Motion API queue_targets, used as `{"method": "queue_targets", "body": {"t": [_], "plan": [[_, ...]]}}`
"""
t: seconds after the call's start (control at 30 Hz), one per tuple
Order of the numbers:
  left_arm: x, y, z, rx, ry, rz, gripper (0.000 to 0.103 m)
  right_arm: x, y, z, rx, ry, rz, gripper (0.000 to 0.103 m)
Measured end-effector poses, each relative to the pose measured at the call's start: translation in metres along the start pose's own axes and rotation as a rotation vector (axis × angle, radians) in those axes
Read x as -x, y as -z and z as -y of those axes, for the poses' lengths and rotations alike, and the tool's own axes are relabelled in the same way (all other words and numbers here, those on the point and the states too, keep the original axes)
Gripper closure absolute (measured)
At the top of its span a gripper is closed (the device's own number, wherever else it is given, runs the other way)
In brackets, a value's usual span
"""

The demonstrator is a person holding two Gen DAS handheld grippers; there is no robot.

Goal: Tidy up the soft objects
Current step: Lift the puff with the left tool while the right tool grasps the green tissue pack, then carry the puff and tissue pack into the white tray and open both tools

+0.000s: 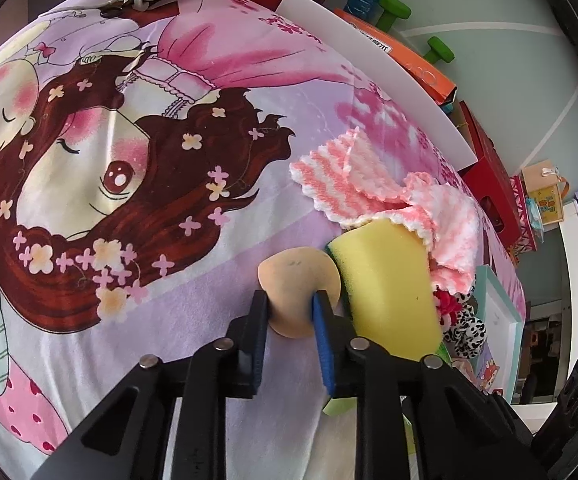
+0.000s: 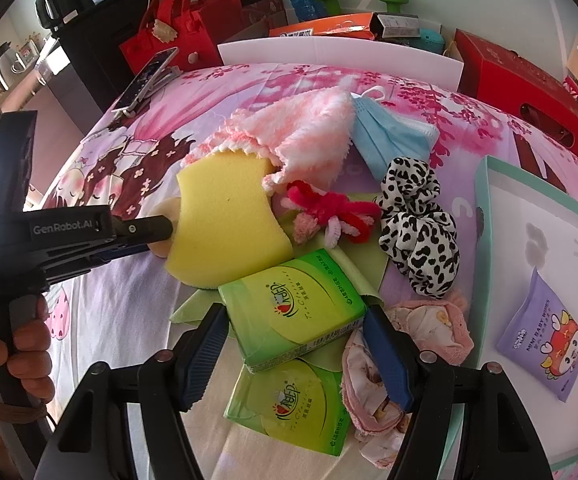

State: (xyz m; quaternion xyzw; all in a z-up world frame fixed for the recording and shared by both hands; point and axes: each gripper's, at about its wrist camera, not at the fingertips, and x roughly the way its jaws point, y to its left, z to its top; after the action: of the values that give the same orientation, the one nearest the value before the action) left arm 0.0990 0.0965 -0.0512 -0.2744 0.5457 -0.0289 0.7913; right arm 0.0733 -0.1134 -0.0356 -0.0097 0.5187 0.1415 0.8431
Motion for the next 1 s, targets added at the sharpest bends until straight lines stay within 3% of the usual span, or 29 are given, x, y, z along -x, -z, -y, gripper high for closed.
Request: {"method": "queue_targets", "body": {"t": [0.3, 1.0], "plan": [[0.01, 0.001, 0.002, -0.005, 0.01, 0.018, 0.09, 0.013, -0.002, 0.003, -0.016, 0.011, 0.038, 0.031], [0.058, 0.003, 0.013, -0.034, 0.061, 0.138, 0.091, 0.044, -0.005, 0.006, -0.033, 0.014, 0.124, 0.031]]}}
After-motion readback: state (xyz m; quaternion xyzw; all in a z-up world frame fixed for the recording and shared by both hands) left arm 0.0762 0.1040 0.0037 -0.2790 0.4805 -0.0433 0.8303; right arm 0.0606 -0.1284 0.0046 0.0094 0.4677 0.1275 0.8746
